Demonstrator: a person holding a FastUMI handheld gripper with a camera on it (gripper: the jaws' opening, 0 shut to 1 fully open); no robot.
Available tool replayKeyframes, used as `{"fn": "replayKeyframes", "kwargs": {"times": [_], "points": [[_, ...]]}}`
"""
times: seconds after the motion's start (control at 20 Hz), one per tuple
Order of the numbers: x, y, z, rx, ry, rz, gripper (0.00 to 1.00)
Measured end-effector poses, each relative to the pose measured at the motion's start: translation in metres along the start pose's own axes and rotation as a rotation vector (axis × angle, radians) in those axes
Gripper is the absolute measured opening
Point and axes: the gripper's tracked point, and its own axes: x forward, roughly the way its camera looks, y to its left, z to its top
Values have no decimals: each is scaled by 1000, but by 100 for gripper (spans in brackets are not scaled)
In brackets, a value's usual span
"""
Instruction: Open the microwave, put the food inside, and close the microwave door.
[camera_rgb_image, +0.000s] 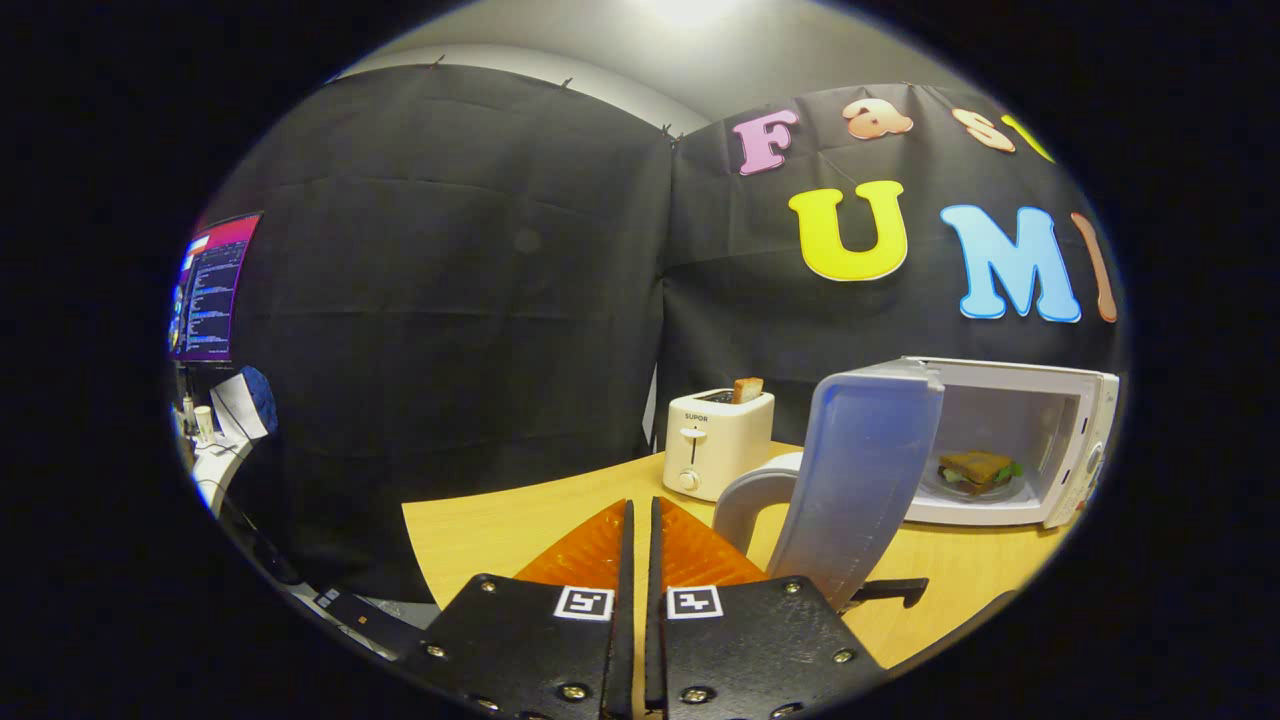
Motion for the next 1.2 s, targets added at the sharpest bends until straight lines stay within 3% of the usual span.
{"fn": "replayKeyframes", "kwargs": {"times": [0.55,1.2], "points": [[-60,-79,-5,-17,-10,-175,5],[-103,-269,-32,57,33,-558,6]]}}
